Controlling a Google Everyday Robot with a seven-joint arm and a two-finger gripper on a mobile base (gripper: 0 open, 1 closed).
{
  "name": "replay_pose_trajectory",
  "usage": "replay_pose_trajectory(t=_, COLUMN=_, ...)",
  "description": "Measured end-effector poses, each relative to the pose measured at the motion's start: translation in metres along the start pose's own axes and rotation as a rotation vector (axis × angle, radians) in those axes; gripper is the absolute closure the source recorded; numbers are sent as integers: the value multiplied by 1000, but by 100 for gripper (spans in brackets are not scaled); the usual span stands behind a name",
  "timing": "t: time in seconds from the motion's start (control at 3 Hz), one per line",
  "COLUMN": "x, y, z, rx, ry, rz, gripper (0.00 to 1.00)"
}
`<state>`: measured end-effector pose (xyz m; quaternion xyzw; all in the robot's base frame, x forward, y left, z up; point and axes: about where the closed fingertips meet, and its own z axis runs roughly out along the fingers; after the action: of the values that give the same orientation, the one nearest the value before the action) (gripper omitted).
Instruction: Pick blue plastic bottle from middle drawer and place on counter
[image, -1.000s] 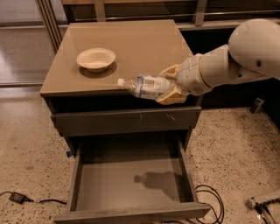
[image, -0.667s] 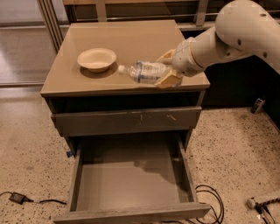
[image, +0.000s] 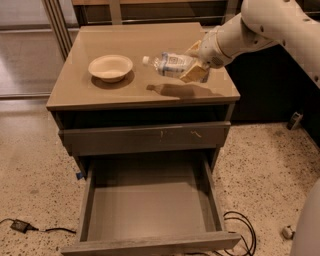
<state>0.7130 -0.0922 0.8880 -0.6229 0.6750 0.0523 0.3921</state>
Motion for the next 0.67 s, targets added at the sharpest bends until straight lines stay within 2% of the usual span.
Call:
replay_pose_trajectory(t=0.33, x=7, y=-5, z=-5, rx=44, ry=-8, rz=59, gripper=100)
replay_pose_trajectory(t=0.67, x=7, y=-5, z=-5, rx=44, ry=-8, rz=59, gripper=100)
